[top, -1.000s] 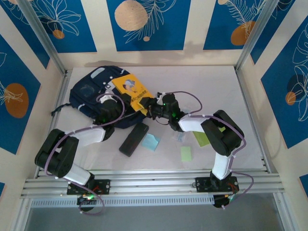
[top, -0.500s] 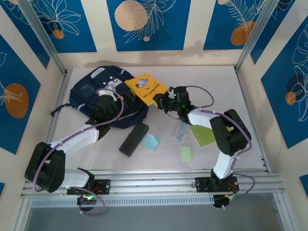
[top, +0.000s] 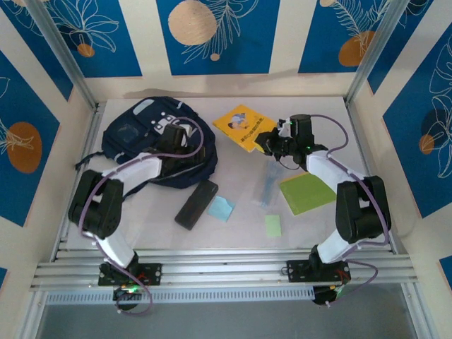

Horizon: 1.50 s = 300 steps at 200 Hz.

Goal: Pack the student bag
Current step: Open the student bag at the center of the table, then place the book in the student bag.

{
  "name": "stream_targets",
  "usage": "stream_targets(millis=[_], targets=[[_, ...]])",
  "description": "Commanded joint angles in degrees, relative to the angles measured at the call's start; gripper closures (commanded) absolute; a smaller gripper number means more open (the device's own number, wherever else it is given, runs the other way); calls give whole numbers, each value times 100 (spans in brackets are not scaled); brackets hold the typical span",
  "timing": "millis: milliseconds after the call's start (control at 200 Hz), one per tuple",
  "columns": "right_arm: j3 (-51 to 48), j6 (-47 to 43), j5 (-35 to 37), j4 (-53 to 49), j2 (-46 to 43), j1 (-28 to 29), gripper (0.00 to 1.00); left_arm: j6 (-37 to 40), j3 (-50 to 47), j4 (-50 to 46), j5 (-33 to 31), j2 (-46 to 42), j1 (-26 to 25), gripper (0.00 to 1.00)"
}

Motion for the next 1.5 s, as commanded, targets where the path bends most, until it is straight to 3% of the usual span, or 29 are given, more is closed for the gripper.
stream_targets(millis=[0,410,455,485,605,905,1240,1495], targets=[[274,-769,-278,-470,-487,-18,100,527,578,-741,-274,402,142,19],[8,-899,-213,-565,-763,-201,100,683,1832,-2425,-266,2324,320,19],[-26,-899,-190,-553,-814,-229,100,676,1784,-2421,-256,2420,321,28],[-51,-912,-172,-545,-850,-239,100,684,1754,-2391,-201,2460,314,39],[-85,-987,-126,-598,-967,-286,100,684,1722,-2269,134,2409,318,100],[-207,-1158,-4,-865,-1326,-605,100,273,2405,-2185,1420,950,323,100],[-276,-1552,131,-1314,-1480,-589,100,100,3683,-2509,2293,636,584,100],[136,-1305,-11,-658,-625,408,100,-409,3731,-2048,2985,523,725,100]])
